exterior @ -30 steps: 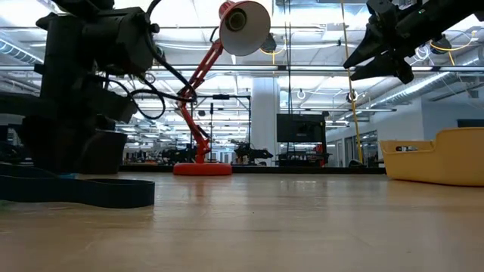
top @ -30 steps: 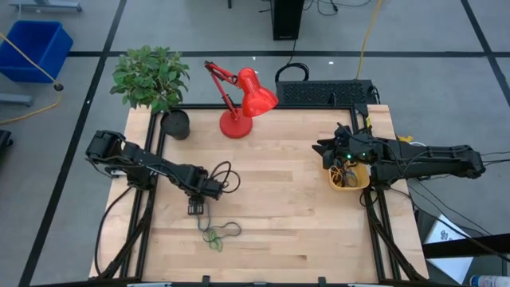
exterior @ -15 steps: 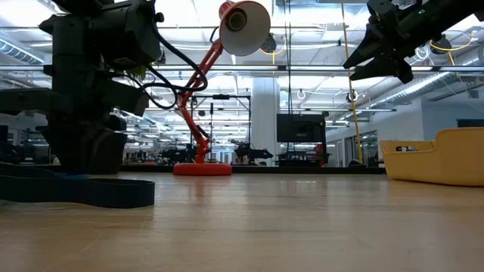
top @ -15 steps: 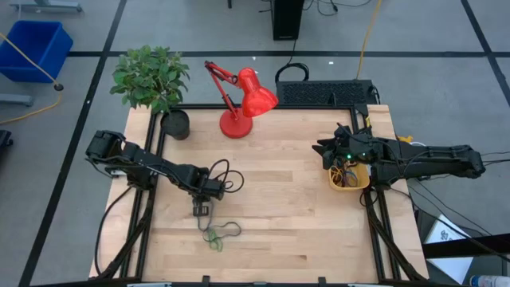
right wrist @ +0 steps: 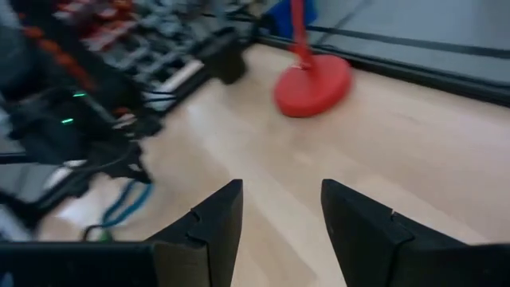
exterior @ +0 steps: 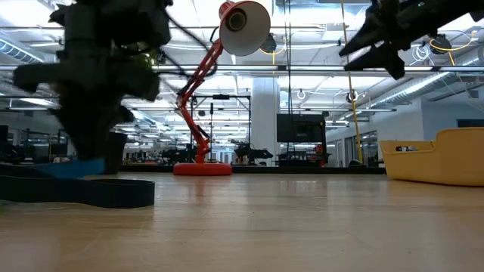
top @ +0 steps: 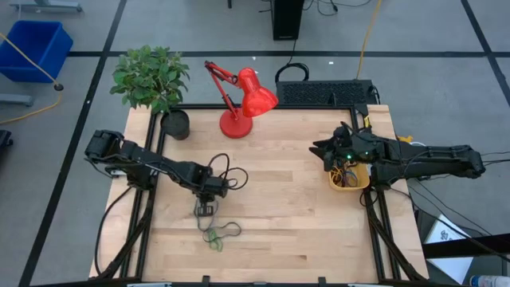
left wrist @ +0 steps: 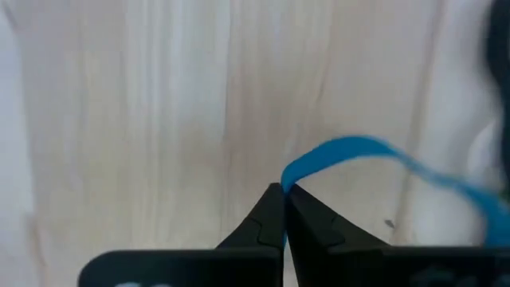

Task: Pick and place rubber bands into bin
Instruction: Put the blue rubber band into the yellow bin

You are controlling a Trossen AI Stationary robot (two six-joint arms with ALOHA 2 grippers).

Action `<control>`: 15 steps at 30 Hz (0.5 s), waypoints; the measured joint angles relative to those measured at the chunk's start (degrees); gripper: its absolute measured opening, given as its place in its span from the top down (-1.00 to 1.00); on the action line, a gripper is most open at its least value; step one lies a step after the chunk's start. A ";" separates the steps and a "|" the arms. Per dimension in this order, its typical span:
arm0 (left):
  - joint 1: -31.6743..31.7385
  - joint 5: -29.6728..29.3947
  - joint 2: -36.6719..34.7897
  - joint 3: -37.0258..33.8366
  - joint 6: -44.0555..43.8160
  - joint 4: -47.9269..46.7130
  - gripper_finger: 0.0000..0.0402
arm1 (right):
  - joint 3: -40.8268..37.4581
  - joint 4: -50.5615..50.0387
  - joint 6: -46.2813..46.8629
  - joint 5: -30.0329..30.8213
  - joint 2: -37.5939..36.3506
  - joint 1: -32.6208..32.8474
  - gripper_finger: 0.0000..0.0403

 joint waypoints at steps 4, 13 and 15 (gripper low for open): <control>1.07 -0.99 0.00 5.02 3.03 0.10 0.98 | 0.00 5.67 -4.71 -4.82 0.00 0.06 0.18; 2.82 -11.87 0.00 17.82 12.08 4.33 0.96 | 0.00 11.69 -7.87 -8.28 2.62 2.86 0.18; 3.04 -14.60 0.00 19.96 14.78 7.36 0.95 | 0.00 11.69 -7.91 -9.87 4.20 3.73 0.18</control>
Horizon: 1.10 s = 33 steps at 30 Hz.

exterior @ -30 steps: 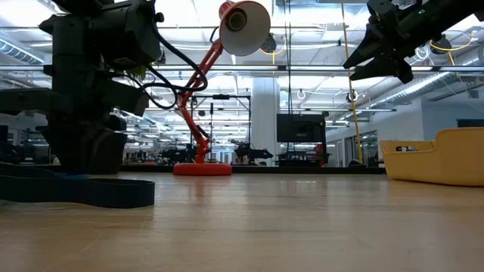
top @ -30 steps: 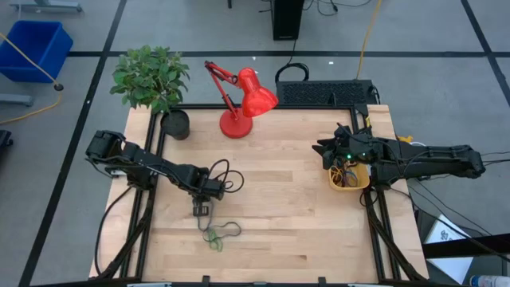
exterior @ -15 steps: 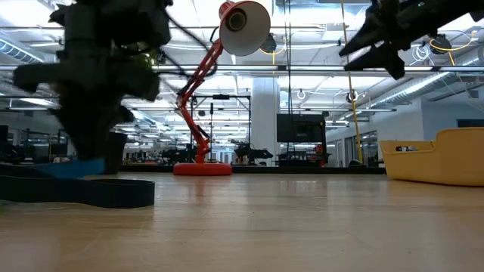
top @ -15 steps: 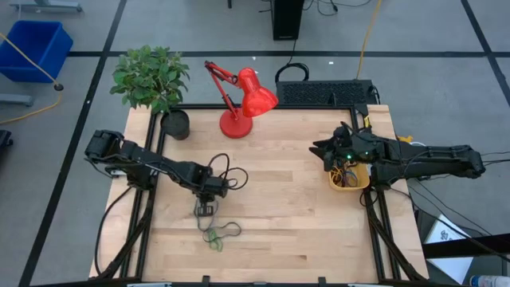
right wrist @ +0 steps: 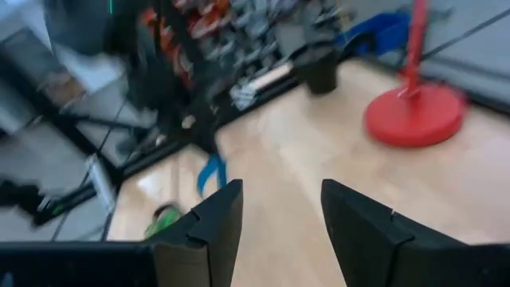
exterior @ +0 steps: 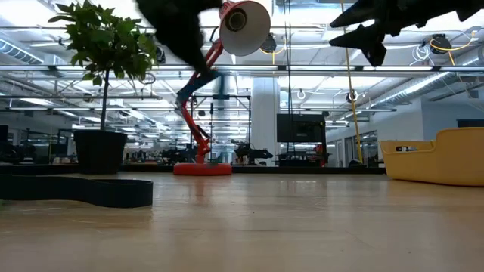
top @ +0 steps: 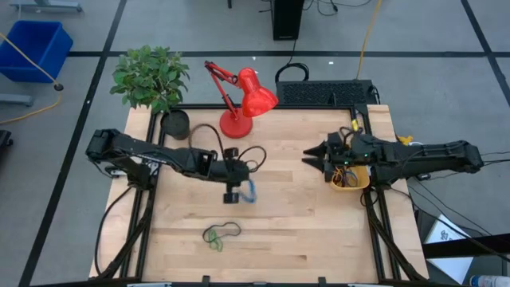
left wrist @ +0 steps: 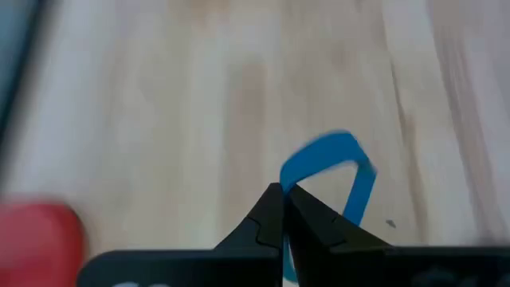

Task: Pick and place rubber bands into bin
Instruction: Put the blue rubber band into the yellow bin

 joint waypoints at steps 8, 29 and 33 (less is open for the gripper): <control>0.96 -1.18 0.00 2.25 10.12 16.70 0.94 | 0.00 9.49 -3.64 -4.67 9.78 3.62 0.18; 1.66 -3.94 0.07 2.25 11.76 22.66 0.93 | 0.00 44.02 -2.69 -13.13 33.64 4.38 0.18; 1.65 -3.96 0.07 2.25 11.76 22.67 0.97 | 0.00 48.24 -0.08 -15.10 36.13 4.38 0.23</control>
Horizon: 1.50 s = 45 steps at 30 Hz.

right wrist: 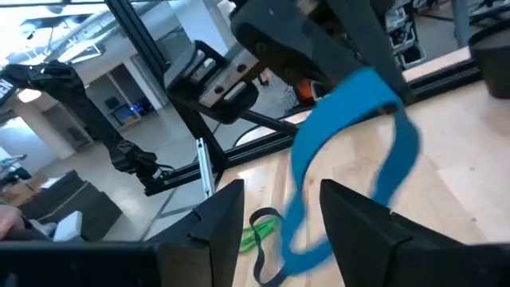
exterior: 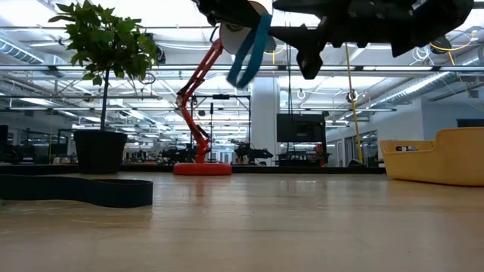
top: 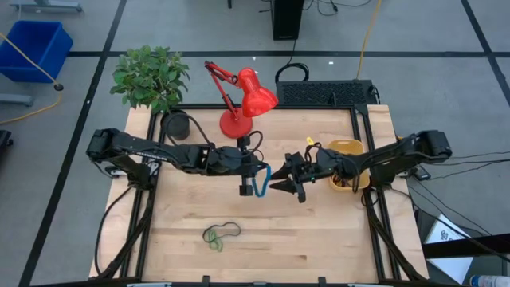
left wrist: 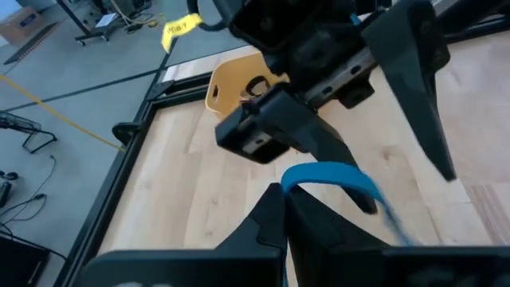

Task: Pick and place rubber bands into bin
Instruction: Put the blue rubber band into the yellow bin

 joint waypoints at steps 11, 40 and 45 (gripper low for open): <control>0.34 -1.05 0.00 0.00 -0.09 0.03 0.96 | -0.02 3.44 1.65 -1.06 3.07 0.00 0.51; 0.64 -1.07 0.00 -0.02 -0.57 0.45 0.71 | -0.02 5.62 0.34 -1.01 3.60 0.00 0.99; 0.64 -1.07 0.00 -0.02 -0.73 0.28 0.57 | -0.02 5.35 0.34 -1.01 3.20 0.00 0.99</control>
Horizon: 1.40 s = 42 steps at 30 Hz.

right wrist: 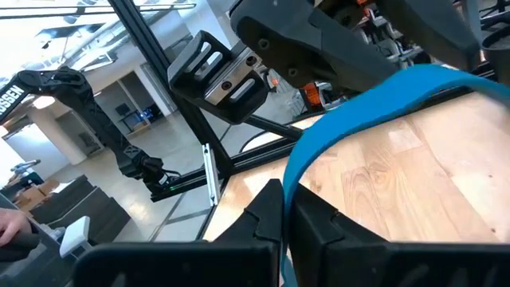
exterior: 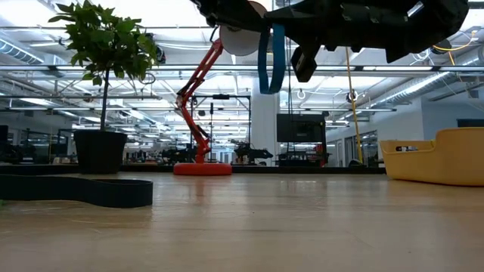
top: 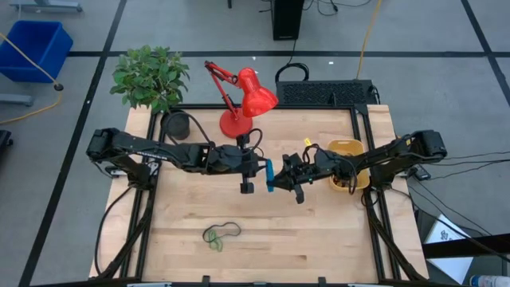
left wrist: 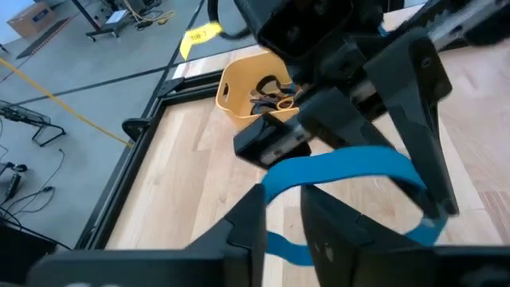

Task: Pick and place rubber bands into bin
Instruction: Put the blue rubber band into the yellow bin

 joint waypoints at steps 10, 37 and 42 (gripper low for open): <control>0.00 -0.39 0.00 -0.02 -8.44 -12.66 0.12 | -0.02 -20.83 -2.94 5.33 -13.09 -0.90 1.00; 0.00 0.11 0.00 -0.04 -14.64 -22.70 0.07 | 23.55 -126.27 26.75 28.27 -34.89 -9.55 1.00; 0.00 0.13 0.00 -0.04 -14.63 -22.76 0.07 | 21.70 -128.38 28.41 23.29 -32.74 -9.92 1.00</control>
